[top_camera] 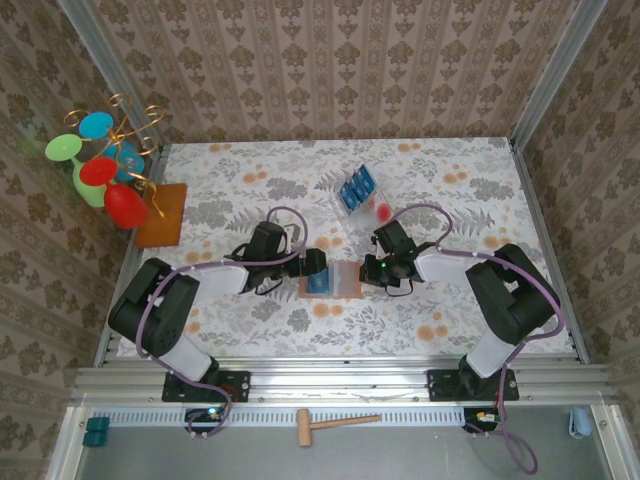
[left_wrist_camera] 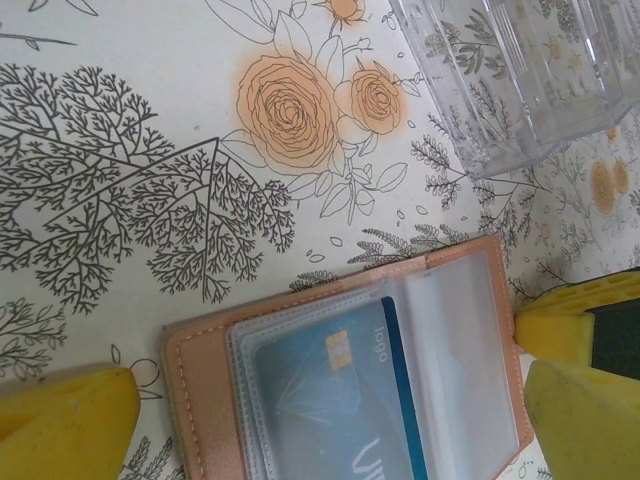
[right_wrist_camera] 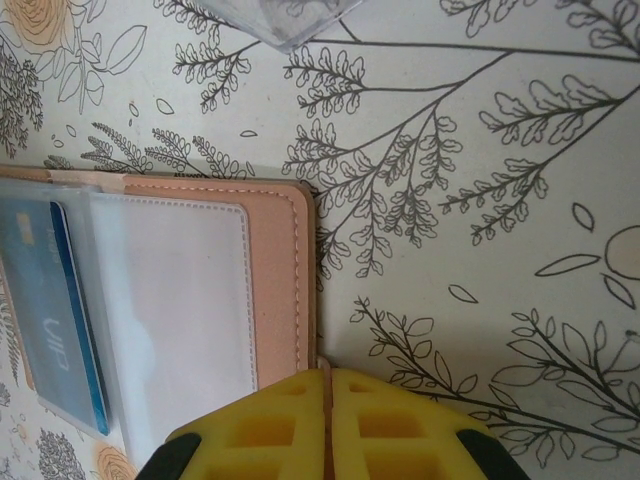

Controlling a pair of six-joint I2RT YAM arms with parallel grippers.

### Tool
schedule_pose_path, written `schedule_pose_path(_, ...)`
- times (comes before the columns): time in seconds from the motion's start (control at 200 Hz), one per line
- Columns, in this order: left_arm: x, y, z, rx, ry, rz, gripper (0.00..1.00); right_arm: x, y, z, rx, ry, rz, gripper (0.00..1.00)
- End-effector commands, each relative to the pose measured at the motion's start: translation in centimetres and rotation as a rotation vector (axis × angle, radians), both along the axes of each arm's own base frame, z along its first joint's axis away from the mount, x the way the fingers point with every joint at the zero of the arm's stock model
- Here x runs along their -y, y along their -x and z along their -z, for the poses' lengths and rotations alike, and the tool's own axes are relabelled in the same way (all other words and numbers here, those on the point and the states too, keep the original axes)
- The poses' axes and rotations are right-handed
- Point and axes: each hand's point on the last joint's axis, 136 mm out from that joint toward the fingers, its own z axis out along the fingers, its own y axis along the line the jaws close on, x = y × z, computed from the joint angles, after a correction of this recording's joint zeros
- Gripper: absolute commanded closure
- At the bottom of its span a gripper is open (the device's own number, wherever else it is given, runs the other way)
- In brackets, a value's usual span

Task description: Put the credit cards into the card holder

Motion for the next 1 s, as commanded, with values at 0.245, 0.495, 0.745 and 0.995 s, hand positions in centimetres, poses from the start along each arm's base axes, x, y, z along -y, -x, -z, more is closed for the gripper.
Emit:
schedule_pose_path(0.245,2.6,0.7,-2.1,0.022,0.063,0.074,0.00,-0.7,-0.6,0.9,-0.003,-0.009,0.012,1.00)
schedule_pose_path(0.495,4.7,1.2,-6.1,0.088,0.145,0.096,0.00,-1.0,-0.7,0.9,-0.002,-0.018,0.009,1.00)
schedule_pose_path(0.745,7.7,1.9,-7.4,0.101,0.208,0.127,0.00,-1.0,-0.7,0.9,-0.001,-0.019,0.009,1.00)
schedule_pose_path(0.995,10.5,2.7,-6.7,0.078,0.241,0.153,0.00,-1.0,-0.8,0.7,0.002,-0.025,0.011,0.98)
